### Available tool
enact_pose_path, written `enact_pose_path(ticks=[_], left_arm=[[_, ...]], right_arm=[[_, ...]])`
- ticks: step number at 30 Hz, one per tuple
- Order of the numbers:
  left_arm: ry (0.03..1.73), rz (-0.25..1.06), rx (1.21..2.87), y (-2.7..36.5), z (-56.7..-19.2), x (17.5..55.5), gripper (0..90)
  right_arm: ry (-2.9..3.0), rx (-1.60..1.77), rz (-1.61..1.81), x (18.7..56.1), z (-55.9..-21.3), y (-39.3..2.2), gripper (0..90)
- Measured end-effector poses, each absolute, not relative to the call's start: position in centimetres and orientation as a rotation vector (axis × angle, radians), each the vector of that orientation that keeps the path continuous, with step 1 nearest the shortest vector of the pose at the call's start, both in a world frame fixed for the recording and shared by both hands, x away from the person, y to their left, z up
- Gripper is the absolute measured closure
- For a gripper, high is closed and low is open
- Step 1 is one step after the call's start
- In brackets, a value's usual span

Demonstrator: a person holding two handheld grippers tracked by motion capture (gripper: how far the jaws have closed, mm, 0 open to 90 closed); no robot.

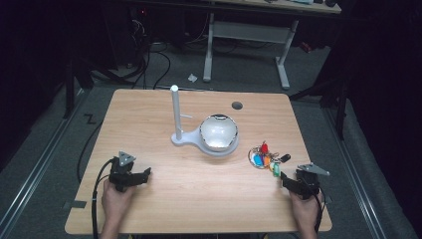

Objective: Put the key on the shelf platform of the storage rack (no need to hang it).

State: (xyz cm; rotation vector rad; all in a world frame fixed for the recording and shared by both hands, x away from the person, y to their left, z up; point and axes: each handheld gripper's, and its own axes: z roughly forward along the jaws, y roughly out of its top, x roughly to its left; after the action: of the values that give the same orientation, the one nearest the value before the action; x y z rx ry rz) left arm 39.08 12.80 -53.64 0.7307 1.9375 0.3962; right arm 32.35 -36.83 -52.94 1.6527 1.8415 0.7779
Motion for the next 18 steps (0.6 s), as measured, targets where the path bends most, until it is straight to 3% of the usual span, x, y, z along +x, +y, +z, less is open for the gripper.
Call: enact_pose_path(ticks=[18], left_arm=[[1.936, 0.398, 0.735, 12.83, -53.65, 39.07, 18.4]], right_arm=[[1.841, 1.654, 0.778, 32.36, -52.93, -36.83, 34.9]])
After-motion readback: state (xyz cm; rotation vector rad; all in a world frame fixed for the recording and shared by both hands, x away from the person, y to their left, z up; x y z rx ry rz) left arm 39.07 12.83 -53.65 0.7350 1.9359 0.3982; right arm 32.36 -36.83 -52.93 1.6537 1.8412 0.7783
